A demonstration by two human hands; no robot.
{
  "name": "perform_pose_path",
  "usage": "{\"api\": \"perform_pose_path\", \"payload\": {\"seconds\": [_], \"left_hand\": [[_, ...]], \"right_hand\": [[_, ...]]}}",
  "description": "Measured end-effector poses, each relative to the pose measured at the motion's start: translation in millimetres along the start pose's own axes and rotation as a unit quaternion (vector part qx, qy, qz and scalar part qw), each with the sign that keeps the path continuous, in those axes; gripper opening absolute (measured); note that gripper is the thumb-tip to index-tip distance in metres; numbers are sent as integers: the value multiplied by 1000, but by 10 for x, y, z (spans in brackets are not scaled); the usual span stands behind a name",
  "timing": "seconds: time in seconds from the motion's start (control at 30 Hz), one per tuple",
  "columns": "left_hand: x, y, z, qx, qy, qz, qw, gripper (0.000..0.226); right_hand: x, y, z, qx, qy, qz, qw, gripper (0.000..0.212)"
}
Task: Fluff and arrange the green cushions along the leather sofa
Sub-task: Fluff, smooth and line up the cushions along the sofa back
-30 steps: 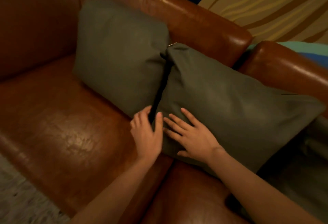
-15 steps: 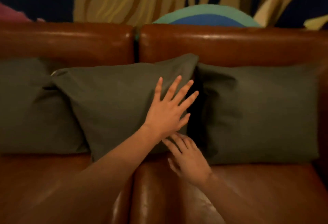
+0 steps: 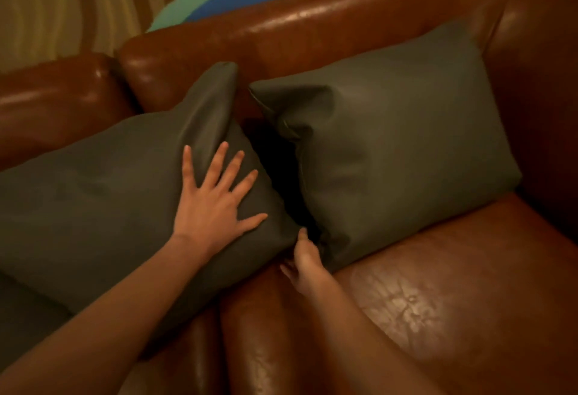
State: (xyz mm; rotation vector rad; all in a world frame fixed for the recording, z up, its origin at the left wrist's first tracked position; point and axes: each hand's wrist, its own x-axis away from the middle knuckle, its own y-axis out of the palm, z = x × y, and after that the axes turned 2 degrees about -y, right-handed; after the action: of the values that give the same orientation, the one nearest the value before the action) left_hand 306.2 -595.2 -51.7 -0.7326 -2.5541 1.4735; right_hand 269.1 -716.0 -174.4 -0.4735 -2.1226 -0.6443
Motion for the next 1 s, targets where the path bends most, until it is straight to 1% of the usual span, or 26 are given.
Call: {"api": "perform_pose_path", "payload": {"seconds": [0.07, 0.13, 0.27, 0.37, 0.5, 0.57, 0.63, 0.73, 0.8, 0.87, 0.93, 0.97, 1.0], "left_hand": [[12, 24, -53, 15, 15, 13, 1000, 77], [35, 43, -75, 20, 19, 23, 999, 77], [39, 87, -141, 33, 24, 32, 999, 76], [44, 119, -202, 39, 37, 29, 998, 74], [51, 60, -176, 51, 46, 28, 997, 76], [88, -20, -158, 74, 61, 45, 994, 77], [160, -125, -197, 100, 52, 59, 992, 77], [362, -247, -387, 128, -3, 61, 990, 77], [567, -309, -594, 137, -49, 46, 988, 76], [821, -356, -863, 141, -106, 18, 984, 75], [1115, -405, -1187, 141, -168, -20, 975, 73], [1254, -433, -1366, 142, -197, -41, 969, 73], [1392, -465, -1547, 144, -225, -61, 962, 74]], "right_hand": [[-46, 11, -87, -40, 9, 4, 999, 42], [-72, 42, -147, -43, 10, 20, 999, 40], [-84, 112, -158, -52, 7, 89, 995, 34], [-103, 137, -146, -59, -10, 131, 990, 35], [-21, 151, -186, -73, -23, 134, 988, 33], [57, 165, -197, -55, -16, 119, 991, 33], [162, 223, -185, -14, 23, 95, 995, 40], [361, 286, -123, 55, 75, 65, 994, 59], [606, 345, -61, 72, 82, 51, 993, 63], [901, 469, 20, 109, 88, 8, 990, 62], [1234, 640, 106, 195, 111, -44, 973, 66], [1394, 754, 130, 251, 125, -77, 957, 64], [1560, 899, 136, 316, 131, -117, 932, 60]]}}
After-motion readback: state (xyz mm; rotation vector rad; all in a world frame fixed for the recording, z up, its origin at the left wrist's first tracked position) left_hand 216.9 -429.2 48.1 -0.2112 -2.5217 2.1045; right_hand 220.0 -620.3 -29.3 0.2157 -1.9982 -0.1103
